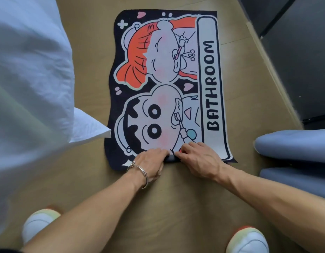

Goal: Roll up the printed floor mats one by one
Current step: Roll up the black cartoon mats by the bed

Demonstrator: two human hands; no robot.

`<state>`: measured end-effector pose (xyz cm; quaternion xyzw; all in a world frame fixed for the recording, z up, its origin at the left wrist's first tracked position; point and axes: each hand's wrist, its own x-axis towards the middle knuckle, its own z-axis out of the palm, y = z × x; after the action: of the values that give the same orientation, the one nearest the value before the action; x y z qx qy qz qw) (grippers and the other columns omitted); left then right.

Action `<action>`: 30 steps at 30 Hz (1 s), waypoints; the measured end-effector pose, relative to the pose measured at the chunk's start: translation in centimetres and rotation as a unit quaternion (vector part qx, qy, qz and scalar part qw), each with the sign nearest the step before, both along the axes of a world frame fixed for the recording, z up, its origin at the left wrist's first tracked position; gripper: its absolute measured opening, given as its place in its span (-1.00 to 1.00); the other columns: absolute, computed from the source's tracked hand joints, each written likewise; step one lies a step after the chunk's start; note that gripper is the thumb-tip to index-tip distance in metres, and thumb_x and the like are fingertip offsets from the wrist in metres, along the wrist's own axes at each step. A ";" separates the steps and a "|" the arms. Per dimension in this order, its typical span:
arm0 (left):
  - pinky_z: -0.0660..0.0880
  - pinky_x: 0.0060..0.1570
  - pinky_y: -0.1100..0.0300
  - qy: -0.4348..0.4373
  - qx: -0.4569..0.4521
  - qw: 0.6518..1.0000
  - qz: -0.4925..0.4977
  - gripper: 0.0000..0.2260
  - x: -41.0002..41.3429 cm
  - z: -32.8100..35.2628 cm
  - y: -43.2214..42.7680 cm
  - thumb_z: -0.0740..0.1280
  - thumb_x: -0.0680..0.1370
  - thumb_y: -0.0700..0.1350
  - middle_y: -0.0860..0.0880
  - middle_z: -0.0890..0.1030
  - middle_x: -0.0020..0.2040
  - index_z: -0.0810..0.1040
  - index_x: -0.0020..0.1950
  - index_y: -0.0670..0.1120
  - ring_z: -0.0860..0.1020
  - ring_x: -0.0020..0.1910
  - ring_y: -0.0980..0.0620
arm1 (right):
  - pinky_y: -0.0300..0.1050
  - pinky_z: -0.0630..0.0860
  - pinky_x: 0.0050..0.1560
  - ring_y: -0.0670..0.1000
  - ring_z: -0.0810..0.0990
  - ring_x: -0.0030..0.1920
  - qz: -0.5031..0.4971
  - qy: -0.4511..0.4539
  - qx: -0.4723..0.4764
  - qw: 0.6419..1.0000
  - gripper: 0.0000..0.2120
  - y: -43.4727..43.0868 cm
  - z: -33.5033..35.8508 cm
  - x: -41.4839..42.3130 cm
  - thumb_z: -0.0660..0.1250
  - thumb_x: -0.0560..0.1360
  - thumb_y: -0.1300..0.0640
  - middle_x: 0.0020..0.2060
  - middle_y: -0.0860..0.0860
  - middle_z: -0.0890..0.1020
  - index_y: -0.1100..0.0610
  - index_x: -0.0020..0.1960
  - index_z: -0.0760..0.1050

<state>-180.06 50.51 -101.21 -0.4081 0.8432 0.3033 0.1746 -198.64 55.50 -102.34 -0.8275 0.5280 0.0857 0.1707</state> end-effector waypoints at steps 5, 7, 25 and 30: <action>0.48 -0.05 0.10 0.029 0.047 0.991 0.124 -0.76 0.9 0.0 -1.1 0.10 0.61 -0.02 -0.03 0.61 -0.06 0.54 0.06 -0.03 0.54 -0.06 -0.07 | -0.09 0.40 -0.21 0.07 0.54 -0.13 0.019 -0.035 0.070 0.997 -0.79 0.1 -0.3 0.5 0.27 0.52 0.17 -0.06 0.04 0.54 0.07 0.15 0.50; 0.48 0.03 0.10 0.058 -0.034 0.994 0.082 -0.73 1.4 -0.3 -1.3 0.13 0.57 -0.12 -0.02 0.58 0.06 0.53 0.20 -0.05 0.53 0.04 -0.05 | -0.09 0.36 -0.20 0.09 0.51 -0.08 0.033 -0.052 0.095 0.994 -0.81 0.1 -0.1 0.4 0.17 0.57 0.17 -0.03 0.06 0.52 0.11 0.15 0.46; -0.21 0.46 0.01 -0.113 -0.068 0.981 -0.139 -0.43 2.9 -1.8 -0.7 -0.28 0.58 0.16 -0.01 -0.33 0.52 -0.27 0.54 -0.06 -0.27 0.51 0.02 | -0.14 0.39 -0.20 0.08 0.56 -0.12 -0.014 -0.015 0.187 0.982 -0.68 -0.5 0.4 -0.2 0.09 0.62 -0.07 -0.07 0.04 0.60 0.13 -0.02 0.49; -0.19 0.46 -0.02 -0.132 -0.075 0.983 -0.102 -0.43 2.1 -2.0 1.1 -0.13 0.65 0.08 -0.08 -0.35 0.51 -0.33 0.51 -0.15 -0.30 0.51 -0.04 | -0.12 0.45 -0.11 0.10 0.57 -0.06 -0.005 0.021 0.259 0.966 -0.72 -0.2 0.9 0.5 0.13 0.60 -0.01 -0.03 0.08 0.61 0.13 0.06 0.52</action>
<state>-177.97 51.61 -103.23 -0.3687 0.8701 0.1632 0.2834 -198.11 55.26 -101.46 -0.7501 0.4955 0.2362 0.3689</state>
